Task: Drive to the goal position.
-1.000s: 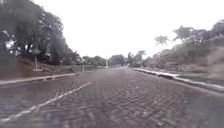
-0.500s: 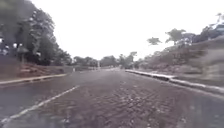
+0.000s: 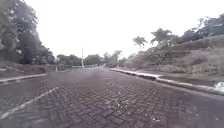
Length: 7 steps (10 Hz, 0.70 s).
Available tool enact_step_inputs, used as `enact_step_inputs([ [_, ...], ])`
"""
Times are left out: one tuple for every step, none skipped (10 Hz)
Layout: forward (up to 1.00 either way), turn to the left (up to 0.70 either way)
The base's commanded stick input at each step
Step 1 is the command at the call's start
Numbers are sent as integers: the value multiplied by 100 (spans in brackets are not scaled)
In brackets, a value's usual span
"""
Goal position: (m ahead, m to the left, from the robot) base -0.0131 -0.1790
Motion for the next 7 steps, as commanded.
enact_step_inputs([
  [0, 0],
  [19, 0],
  [70, 0],
  [70, 0],
  [70, 0],
  [70, 0],
  [70, 0],
])
